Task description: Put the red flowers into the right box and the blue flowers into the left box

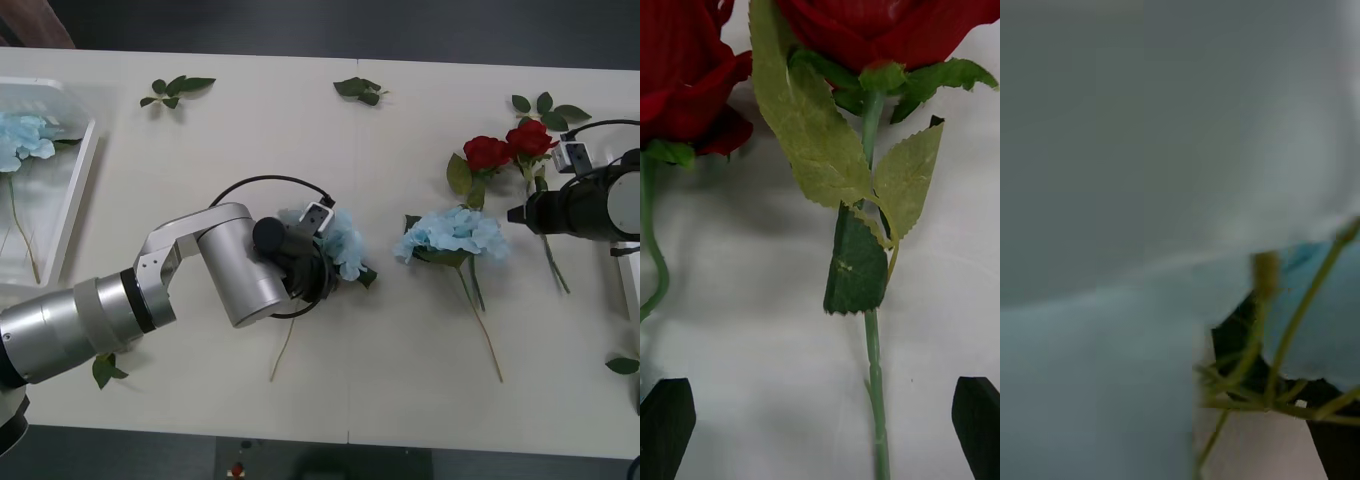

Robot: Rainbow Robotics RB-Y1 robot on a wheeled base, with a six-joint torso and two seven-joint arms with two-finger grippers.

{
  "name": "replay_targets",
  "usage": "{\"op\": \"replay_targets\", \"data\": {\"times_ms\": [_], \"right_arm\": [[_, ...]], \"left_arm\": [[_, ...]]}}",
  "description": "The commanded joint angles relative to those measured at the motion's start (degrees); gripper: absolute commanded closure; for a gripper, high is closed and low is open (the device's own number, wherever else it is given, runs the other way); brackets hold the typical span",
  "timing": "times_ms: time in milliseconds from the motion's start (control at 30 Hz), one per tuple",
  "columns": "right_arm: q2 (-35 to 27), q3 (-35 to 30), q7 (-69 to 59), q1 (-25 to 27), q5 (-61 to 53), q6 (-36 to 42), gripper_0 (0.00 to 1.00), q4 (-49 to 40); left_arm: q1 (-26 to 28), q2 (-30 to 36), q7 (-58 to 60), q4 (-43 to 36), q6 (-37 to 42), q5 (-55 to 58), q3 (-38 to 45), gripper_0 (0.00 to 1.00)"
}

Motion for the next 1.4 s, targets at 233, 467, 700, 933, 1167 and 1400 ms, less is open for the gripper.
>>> {"op": "replay_targets", "data": {"times_ms": [233,467,700,933,1167,1400], "right_arm": [[1.9,1.5,3.7,-8.3,0.3,-5.0,0.00,11.0],[2.3,1.5,4.1,-9.4,-0.1,-7.1,0.00,14.5],[2.8,1.6,4.1,-9.3,-0.1,-7.1,0.00,15.9],[3.3,1.8,4.2,-9.4,-0.1,-7.3,0.05,16.7],[3.8,2.0,4.1,-9.3,0.1,-7.5,1.00,16.8],[3.7,1.9,3.8,-9.4,0.2,-7.6,1.00,16.8]], "left_arm": [[-1.9,1.8,-1.7,-0.9,-0.5,-0.3,-1.5,0.75],[-1.9,2.0,-1.6,-0.9,-0.8,-0.1,-1.5,1.00],[-2.6,4.5,-1.3,-4.0,-1.8,0.1,-0.6,1.00],[-2.6,12.3,-1.2,-14.9,0.3,6.6,7.5,1.00],[-2.5,25.4,-1.2,-25.5,13.5,9.2,19.2,1.00],[-1.6,38.9,-1.1,-25.6,19.3,13.4,25.0,1.00]]}}
